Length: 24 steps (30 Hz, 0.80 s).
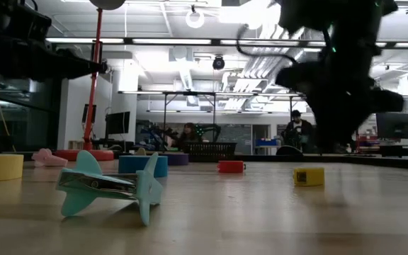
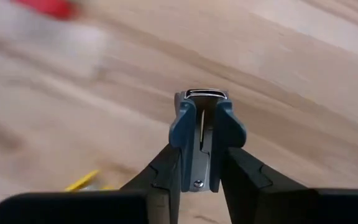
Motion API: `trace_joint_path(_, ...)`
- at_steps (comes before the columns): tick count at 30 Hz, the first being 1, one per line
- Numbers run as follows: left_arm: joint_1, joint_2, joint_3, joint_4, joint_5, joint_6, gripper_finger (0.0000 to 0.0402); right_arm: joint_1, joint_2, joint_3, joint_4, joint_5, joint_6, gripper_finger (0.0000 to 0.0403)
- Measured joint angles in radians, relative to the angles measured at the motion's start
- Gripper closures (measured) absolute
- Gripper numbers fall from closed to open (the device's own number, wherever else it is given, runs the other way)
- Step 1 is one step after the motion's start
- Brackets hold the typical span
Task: Pick and place Stapler, Stapler remover, tape
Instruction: Put the black staple remover into the red basket
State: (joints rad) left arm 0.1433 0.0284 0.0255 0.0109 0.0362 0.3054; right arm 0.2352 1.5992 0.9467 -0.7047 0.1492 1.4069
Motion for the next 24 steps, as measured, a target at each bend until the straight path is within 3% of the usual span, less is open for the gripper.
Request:
trace_joint_path(9, 0.0, 0.0, 0.059, 0.015, 0.008, -0.124, 0.0085, -0.049, -0.001, 0.151, 0.072, 0.024, -0.373, 0.0327)
trace_joint_path(14, 0.0, 0.0, 0.066, 0.116, 0.051, -0.182, 0.0085, -0.102, -0.002, 0.218, 0.118, 0.021, -0.576, 0.0327)
trace_joint_path(24, 0.0, 0.083, 0.066, 0.247, 0.111, -0.304, 0.0085, -0.195, -0.003, 0.31, 0.201, -0.061, -0.915, 0.0327)
